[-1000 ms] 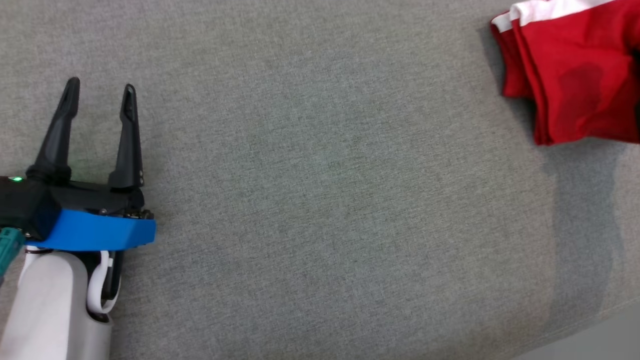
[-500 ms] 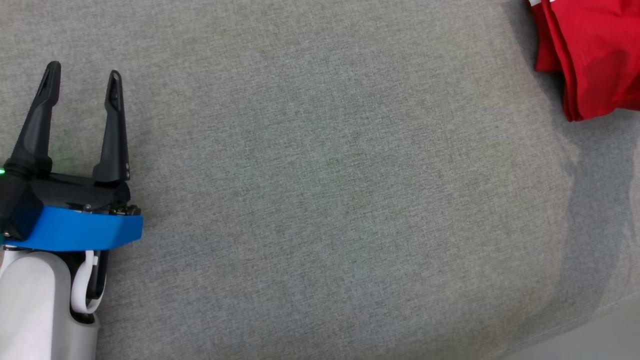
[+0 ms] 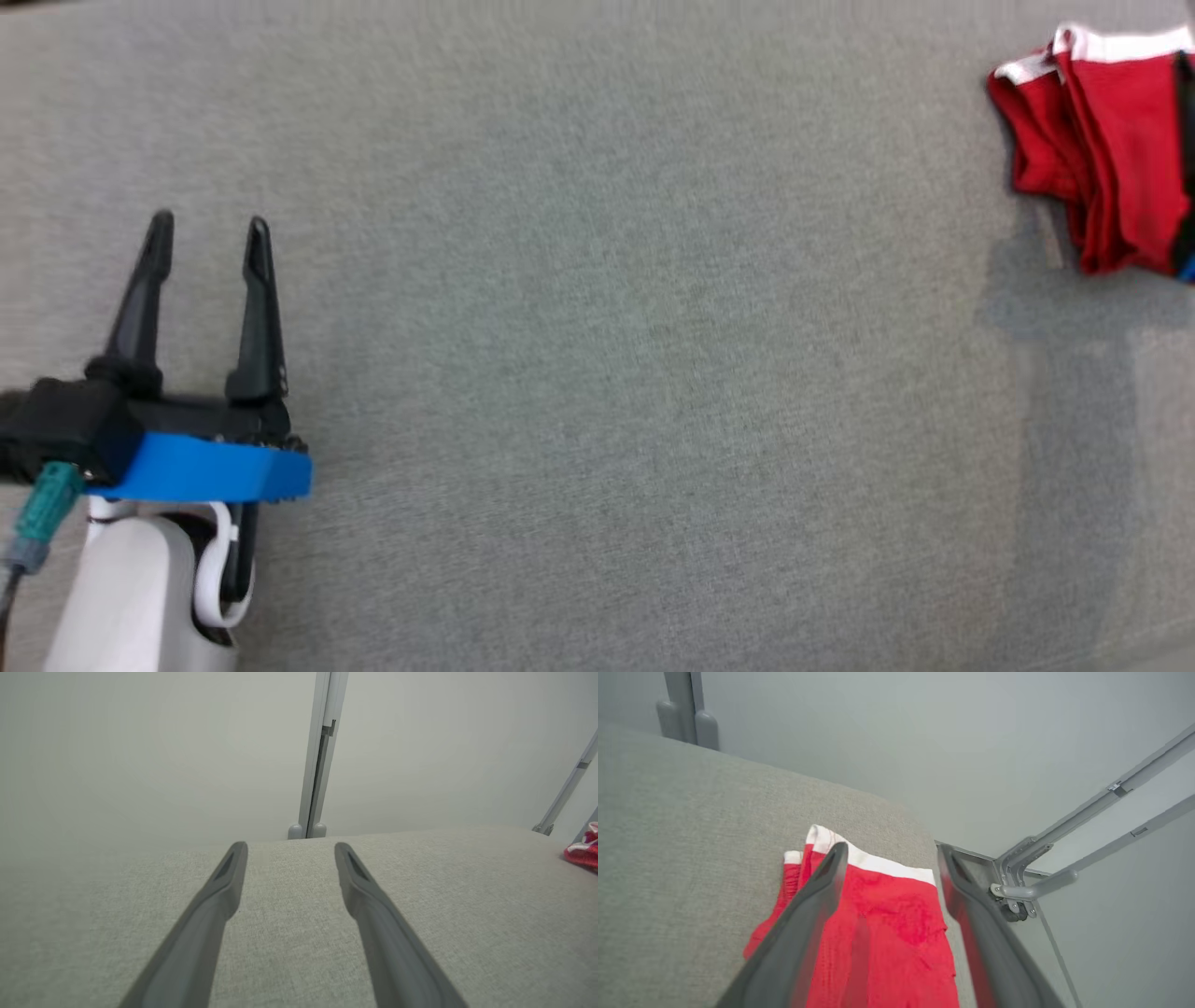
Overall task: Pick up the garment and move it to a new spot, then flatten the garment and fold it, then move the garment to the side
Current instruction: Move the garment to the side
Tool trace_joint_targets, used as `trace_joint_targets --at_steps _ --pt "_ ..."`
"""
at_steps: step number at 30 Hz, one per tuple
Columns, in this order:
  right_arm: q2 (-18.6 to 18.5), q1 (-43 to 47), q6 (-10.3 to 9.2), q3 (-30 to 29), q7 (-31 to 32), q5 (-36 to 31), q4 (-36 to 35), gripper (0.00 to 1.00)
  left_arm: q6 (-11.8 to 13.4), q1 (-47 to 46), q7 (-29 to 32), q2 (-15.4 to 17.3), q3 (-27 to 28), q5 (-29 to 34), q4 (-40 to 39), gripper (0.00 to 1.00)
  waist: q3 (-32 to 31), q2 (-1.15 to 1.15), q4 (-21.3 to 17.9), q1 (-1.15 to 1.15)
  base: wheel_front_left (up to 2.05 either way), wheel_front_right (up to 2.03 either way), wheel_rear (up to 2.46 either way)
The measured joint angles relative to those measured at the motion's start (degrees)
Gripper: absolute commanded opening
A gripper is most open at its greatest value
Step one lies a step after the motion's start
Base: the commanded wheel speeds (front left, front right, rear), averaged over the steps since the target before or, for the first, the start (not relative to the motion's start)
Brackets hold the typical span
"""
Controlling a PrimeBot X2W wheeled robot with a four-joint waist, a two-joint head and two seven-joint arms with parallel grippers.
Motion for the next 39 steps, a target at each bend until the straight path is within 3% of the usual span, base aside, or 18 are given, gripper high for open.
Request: trace_joint_targets --at_steps 7,18,27,33,39 --pt "9.4 10.2 0.01 -1.1 -1.9 4.0 -6.1 1.00 0.3 5.6 -2.6 -2.7 0.4 -2.3 8.4 1.00 -10.7 0.00 3.0 -0.01 0.00 0.00 0.00" --pt "13.9 30.3 0.00 -2.9 -1.8 8.2 -20.1 1.00 0.4 13.0 -3.7 -4.9 1.9 -3.9 14.4 1.00 -22.9 0.00 5.8 -0.01 0.00 0.00 0.00" --pt "19.3 41.4 -0.01 -6.6 -0.7 4.8 -30.6 1.00 0.0 14.8 -3.8 -6.5 2.5 -3.9 15.2 1.00 -25.7 0.00 6.8 0.00 0.00 0.00 0.00" --pt "22.5 44.7 -0.01 -7.1 0.0 3.8 -32.3 1.00 -0.1 15.1 -3.8 -7.3 3.4 -3.4 15.0 1.00 -26.1 0.00 7.1 0.00 0.00 0.00 0.00" --pt "22.8 45.2 -0.01 -7.3 0.5 3.6 -32.8 1.00 -0.4 15.1 -3.8 -7.5 3.8 -3.3 15.1 1.00 -26.3 0.00 7.4 0.00 0.00 0.00 0.00"
